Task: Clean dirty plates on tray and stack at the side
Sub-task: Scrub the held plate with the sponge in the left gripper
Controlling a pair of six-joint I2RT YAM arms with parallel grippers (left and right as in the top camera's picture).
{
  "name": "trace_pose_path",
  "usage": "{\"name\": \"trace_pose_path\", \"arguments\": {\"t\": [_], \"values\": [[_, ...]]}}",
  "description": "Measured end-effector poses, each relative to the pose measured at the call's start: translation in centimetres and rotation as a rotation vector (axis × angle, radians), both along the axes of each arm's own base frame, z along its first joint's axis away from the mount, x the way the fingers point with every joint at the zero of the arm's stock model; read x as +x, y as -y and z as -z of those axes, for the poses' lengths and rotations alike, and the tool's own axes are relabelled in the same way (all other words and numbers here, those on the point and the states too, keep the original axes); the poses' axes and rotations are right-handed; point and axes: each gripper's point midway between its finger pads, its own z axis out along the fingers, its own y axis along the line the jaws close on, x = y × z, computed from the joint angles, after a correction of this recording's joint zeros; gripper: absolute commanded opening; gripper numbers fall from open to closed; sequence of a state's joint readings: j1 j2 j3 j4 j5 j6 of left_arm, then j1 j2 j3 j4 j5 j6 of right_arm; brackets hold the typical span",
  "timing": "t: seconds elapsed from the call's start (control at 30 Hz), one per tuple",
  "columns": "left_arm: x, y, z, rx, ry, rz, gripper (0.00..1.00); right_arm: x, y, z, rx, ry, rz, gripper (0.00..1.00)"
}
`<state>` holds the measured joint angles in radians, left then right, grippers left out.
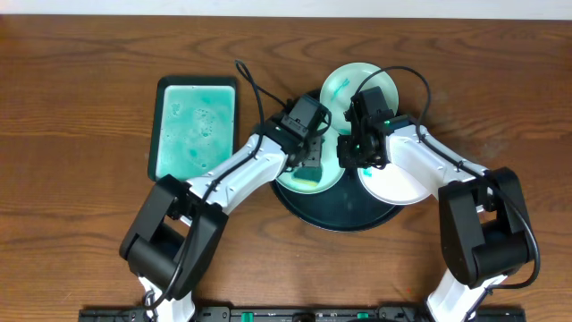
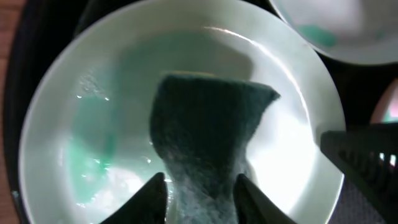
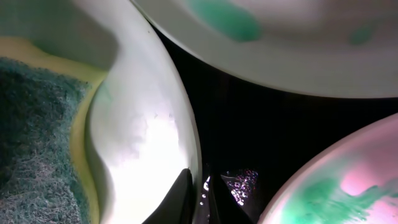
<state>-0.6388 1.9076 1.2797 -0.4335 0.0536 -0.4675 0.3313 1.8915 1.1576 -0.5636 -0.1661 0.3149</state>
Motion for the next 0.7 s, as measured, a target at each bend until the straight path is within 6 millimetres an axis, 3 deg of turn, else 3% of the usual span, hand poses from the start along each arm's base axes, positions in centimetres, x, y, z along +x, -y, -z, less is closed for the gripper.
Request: {"name": "trace_pose_path", "arguments": {"t": [0.2,0.6,0.7], "values": [[-0.6,0.9,0.3,-0.006,-0.009,0.003,0.34,0.0,0.0,0.0,0.000,0.000,0.000,0.08],[-0.7,0.9,1.0,0.001,-0.022,-0.002,0.34,0.0,0.0,0.0,0.000,0.000,0.000,0.08],[-0.7,0.8,1.3,0.004,-0.028,-0.005,0.23,0.0,0.0,0.0,0.000,0.000,0.000,0.09]]}}
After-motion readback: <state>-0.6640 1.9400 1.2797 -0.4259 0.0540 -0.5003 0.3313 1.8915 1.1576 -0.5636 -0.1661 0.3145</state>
